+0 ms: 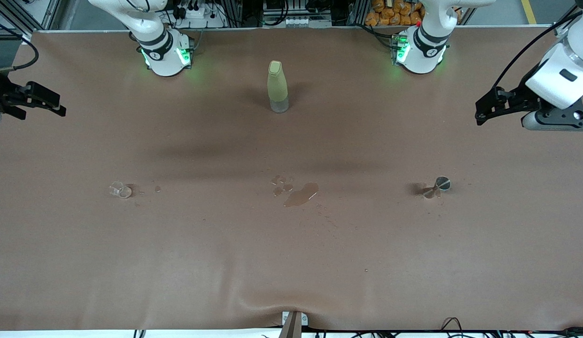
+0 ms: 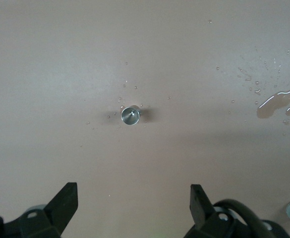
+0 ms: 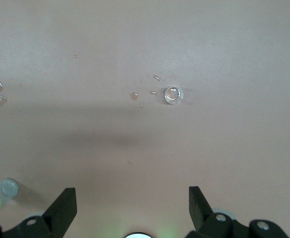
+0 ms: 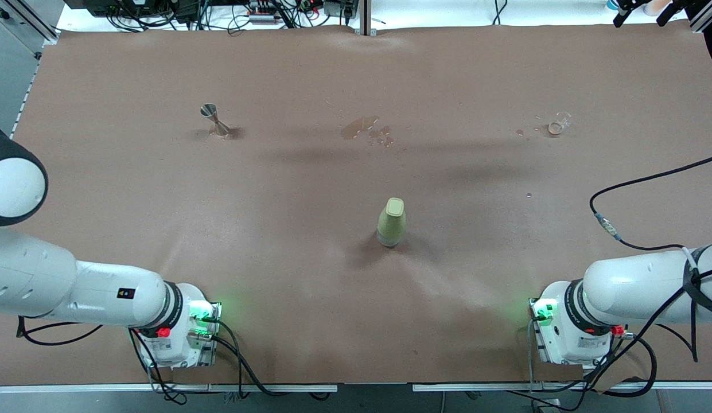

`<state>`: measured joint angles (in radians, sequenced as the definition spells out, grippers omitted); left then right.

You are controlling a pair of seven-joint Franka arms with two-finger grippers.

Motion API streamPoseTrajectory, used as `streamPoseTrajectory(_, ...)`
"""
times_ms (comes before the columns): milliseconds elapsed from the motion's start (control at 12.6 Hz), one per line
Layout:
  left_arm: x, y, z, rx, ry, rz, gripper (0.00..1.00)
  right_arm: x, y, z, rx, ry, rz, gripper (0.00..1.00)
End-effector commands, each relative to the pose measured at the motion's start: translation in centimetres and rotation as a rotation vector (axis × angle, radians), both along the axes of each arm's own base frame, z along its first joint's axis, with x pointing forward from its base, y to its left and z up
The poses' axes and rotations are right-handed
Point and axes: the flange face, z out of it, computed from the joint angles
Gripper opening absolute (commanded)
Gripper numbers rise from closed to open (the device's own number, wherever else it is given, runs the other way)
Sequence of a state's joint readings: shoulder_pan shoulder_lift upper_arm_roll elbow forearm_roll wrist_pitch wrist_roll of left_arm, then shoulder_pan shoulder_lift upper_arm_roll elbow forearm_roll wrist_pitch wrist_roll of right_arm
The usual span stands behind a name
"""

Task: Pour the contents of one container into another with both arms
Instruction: 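Move the left gripper from rest toward the steel jigger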

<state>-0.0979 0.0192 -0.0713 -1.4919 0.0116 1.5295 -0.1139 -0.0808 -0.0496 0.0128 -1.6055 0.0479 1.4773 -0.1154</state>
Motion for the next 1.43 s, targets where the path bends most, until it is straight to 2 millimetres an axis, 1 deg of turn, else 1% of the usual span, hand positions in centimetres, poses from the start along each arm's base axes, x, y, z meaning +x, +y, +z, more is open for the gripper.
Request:
streamPoseTrajectory(0,-0.7,0.5,0.9,0.020,-0.003,-0.015,1.00,-0.5,0.1,0.9,-0.020,-0.014,0.001,1.00)
streamPoseTrajectory(238,-0.5,1.3,0.7,0.012,0.002,-0.037,1.00,-0.2,0.1,0.8,-0.028,-0.019,0.002,1.00)
streamPoseTrajectory(317,-0.3,2.2,0.3,0.010,0.010,-0.021,1.00,-0.2,-0.1,1.0,-0.051,-0.023,0.006,1.00)
streamPoseTrajectory(476,-0.2,2.0,-0.4,0.007,0.024,-0.023,1.00,-0.1,-0.7,1.2,-0.068,-0.024,0.003,1.00)
streamPoseTrajectory(634,0.0,2.0,-0.7,0.009,0.030,-0.026,1.00,0.1,-0.8,1.0,-0.067,-0.022,0.001,1.00)
streamPoseTrajectory(793,0.8,2.7,-2.3,0.019,0.059,-0.121,1.00,0.1,-0.8,1.2,-0.068,-0.027,0.001,1.00)
streamPoseTrajectory(872,1.2,4.5,-2.5,0.009,0.060,-0.124,1.00,0.1,-0.7,1.2,-0.068,-0.025,0.003,1.00)
streamPoseTrajectory(951,1.7,5.6,-3.2,0.001,0.065,-0.120,1.00,0.1,-0.7,1.2,-0.068,-0.025,0.003,1.00)
streamPoseTrajectory(1189,3.6,6.5,-5.7,-0.011,0.071,-0.193,1.00,0.1,-0.7,1.2,-0.063,-0.025,0.003,1.00)
streamPoseTrajectory(1348,5.1,7.5,-8.0,-0.038,0.077,-0.241,1.00,0.1,-0.5,1.2,-0.063,-0.024,0.000,1.00)
